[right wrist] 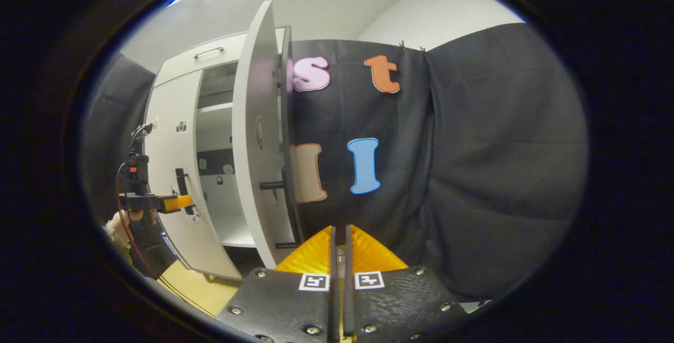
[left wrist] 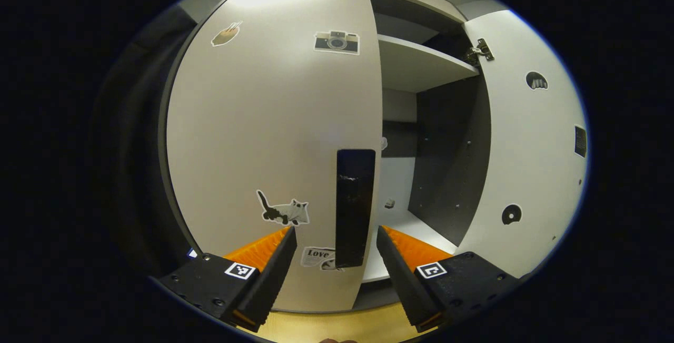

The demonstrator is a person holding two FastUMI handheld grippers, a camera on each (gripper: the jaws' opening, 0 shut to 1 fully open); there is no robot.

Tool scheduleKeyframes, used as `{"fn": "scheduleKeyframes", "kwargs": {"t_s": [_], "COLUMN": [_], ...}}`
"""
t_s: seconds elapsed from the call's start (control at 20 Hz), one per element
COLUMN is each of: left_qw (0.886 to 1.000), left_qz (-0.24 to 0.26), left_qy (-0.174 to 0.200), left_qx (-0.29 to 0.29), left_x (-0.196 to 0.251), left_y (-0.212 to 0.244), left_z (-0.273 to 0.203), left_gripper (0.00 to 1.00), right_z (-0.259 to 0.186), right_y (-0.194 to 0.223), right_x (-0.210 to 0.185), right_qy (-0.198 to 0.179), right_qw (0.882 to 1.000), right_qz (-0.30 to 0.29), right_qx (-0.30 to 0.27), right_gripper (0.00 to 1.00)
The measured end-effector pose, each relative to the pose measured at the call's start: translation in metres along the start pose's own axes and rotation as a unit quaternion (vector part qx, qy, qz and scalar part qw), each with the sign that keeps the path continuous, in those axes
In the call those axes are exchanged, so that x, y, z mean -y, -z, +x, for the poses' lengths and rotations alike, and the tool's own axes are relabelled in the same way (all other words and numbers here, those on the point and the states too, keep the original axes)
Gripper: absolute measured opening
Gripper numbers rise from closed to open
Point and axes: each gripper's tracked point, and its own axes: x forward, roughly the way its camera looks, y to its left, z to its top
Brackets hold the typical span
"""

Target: Open the right door of the double-door shoe cabinet with the right hand, and open the left door with the left hand.

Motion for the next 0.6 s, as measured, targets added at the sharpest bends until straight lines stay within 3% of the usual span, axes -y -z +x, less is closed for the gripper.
{"fn": "scheduleKeyframes", "kwargs": {"t_s": [0.3, 0.6], "left_qw": [1.0, 0.999], "left_qz": [0.001, 0.015], "left_qy": [-0.001, -0.04], "left_qx": [0.007, 0.002], "left_x": [0.005, 0.001], "left_y": [-0.005, -0.003], "left_z": [0.015, 0.019], "left_gripper": [0.95, 0.93], "right_z": [0.001, 0.009], "right_y": [0.008, 0.012], "right_x": [0.006, -0.003], "right_qy": [0.017, 0.01], "right_qw": [1.0, 1.0], "right_qz": [0.004, -0.014], "right_qx": [-0.014, -0.023], "right_gripper": [0.03, 0.03]}}
